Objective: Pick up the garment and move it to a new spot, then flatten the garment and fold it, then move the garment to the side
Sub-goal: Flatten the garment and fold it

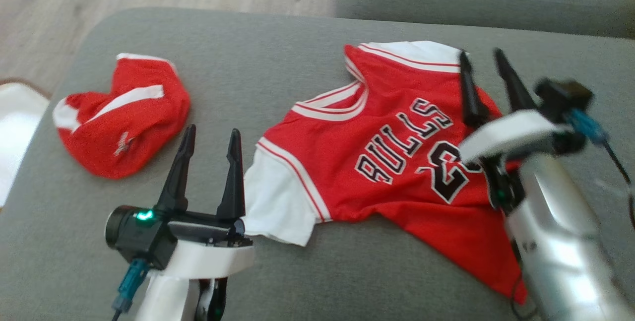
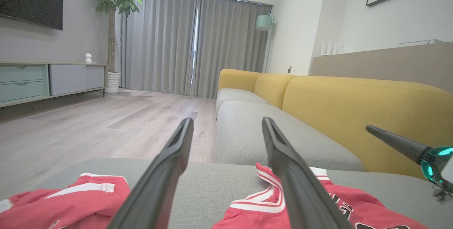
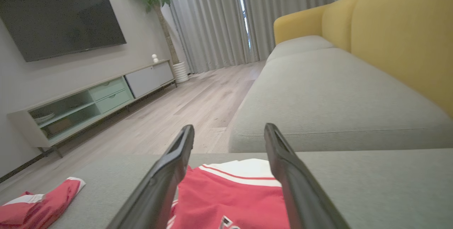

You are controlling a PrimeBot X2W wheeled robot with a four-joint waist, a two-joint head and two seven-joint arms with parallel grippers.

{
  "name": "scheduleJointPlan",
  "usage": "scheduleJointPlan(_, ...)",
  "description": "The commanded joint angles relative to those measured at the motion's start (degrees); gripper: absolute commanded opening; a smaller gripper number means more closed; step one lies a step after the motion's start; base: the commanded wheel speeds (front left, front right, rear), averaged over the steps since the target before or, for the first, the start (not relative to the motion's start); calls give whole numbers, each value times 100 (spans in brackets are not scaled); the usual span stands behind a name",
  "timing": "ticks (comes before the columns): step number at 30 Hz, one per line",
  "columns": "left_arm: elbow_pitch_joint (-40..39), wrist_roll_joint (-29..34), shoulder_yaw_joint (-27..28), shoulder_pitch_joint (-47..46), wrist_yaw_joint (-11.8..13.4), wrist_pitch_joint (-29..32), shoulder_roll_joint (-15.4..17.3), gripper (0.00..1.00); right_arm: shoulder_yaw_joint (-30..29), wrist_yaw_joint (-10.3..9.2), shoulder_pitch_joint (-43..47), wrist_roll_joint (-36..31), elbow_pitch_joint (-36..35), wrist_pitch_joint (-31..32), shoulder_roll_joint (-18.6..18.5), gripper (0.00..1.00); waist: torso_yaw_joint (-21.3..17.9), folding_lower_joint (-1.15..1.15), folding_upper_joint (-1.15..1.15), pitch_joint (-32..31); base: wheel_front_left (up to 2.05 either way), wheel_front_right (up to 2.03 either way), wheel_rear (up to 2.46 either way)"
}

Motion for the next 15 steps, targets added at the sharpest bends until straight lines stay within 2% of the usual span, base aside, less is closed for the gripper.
scheduleJointPlan(1,-228,77,236,-50,7,-24,8,100,-376,39,401,-447,-579,-74,195,100,-265,0,0,30,0,0,0)
scheduleJointPlan(4,-246,114,332,12,-31,-24,8,100,-920,39,1101,-957,-1472,-76,267,100,-480,0,0,64,0,0,0)
scheduleJointPlan(7,-240,140,365,34,-66,-24,8,100,-907,39,1738,-723,-2131,-77,274,100,-595,0,0,93,0,0,0)
scheduleJointPlan(10,-213,156,380,23,-90,-24,8,100,-903,39,2119,-794,-2456,-72,275,100,-649,0,0,118,0,0,0)
scheduleJointPlan(15,-218,164,359,-6,-115,-24,8,100,-1031,39,2243,-861,-2698,44,276,100,-647,0,0,179,0,0,0)
